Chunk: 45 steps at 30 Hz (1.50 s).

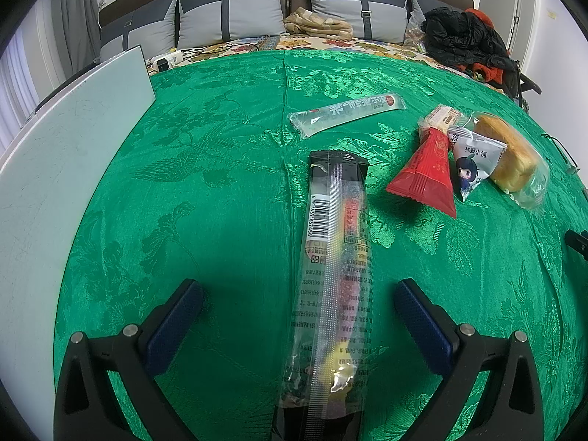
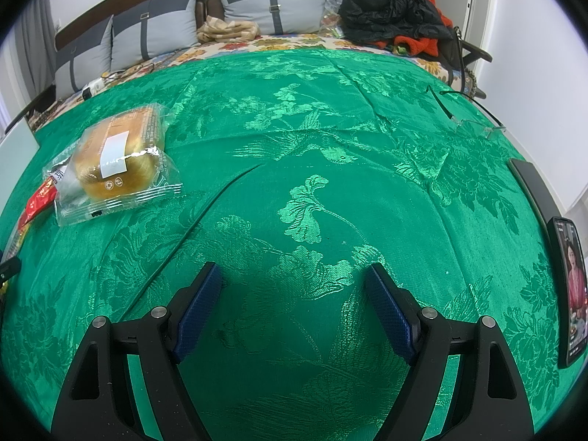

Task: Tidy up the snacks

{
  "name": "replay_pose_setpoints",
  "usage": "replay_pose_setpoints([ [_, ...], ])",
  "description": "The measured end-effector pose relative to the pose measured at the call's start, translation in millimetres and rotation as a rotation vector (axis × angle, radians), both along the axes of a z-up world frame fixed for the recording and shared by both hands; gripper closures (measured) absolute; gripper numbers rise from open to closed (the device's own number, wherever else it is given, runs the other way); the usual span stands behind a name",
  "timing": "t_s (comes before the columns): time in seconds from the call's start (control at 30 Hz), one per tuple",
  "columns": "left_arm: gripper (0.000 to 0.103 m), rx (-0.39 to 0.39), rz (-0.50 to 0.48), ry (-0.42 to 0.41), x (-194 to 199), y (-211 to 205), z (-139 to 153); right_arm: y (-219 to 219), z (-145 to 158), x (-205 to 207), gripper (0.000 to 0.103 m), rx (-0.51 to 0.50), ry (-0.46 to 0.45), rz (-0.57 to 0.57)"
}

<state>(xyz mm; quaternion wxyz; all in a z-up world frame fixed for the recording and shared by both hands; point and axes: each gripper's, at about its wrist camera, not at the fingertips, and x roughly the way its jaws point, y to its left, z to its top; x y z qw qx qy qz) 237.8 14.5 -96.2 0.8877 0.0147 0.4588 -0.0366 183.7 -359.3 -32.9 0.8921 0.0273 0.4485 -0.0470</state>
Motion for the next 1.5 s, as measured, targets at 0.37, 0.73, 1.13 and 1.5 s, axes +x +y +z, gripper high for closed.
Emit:
replay_pose_setpoints([
  [0.37,0.000,0.000,0.000,0.000,0,0,0,0,0,0,0.020,0.000,0.000,0.000],
  [0.73,0.000,0.000,0.001,0.000,0,0,0,0,0,0,0.020,0.000,0.000,-0.001],
  [1.13,0.000,0.000,0.001,-0.001,0,0,0,56,54,-17,0.020,0.212,-0.184,0.266],
  [1.5,0.000,-0.001,0.001,-0.001,0,0,0,197,23,101,0.054,-0.072,0.080,0.753],
])
